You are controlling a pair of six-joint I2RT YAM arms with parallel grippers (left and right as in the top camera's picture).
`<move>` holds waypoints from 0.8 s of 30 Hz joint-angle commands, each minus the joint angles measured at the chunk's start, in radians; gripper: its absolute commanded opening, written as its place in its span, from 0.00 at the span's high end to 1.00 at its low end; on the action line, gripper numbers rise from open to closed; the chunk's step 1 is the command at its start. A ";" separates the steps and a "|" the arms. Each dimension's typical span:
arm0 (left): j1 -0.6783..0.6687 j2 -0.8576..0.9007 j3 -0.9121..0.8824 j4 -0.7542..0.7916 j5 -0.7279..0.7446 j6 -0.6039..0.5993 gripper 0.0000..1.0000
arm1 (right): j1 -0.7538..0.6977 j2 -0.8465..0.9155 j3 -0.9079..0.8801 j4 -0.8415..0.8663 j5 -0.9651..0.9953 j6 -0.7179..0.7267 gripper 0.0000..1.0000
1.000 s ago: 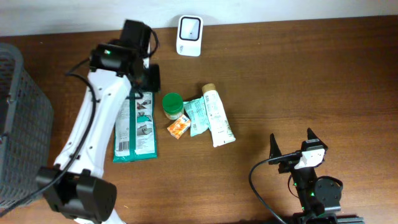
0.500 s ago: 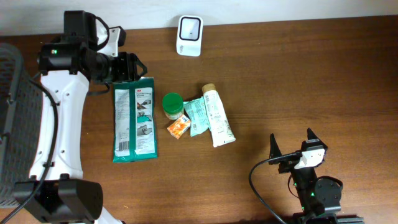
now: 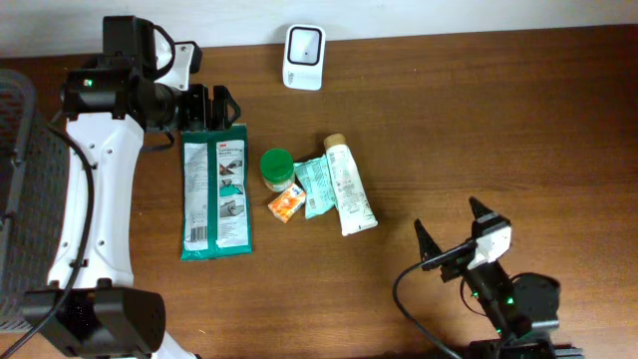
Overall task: Scan the item barcode
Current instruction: 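Reach the right gripper to the white tube and grasp it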
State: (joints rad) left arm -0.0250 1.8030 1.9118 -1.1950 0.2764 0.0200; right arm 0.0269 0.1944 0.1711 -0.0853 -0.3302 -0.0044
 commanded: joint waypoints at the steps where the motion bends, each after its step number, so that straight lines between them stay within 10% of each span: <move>1: 0.002 -0.018 0.018 0.001 -0.015 0.019 0.01 | 0.005 0.189 0.173 -0.031 -0.089 -0.023 0.02; 14: 0.002 -0.018 0.018 0.001 -0.015 0.019 0.01 | 0.004 1.058 0.893 -0.654 -0.322 -0.181 0.02; 24: 0.005 -0.018 0.018 0.019 -0.095 0.019 0.01 | 0.006 1.362 0.930 -0.636 -0.355 -0.102 0.09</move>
State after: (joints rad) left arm -0.0250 1.8030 1.9118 -1.1797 0.2363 0.0200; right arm 0.0269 1.4952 1.0809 -0.7288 -0.6559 -0.1528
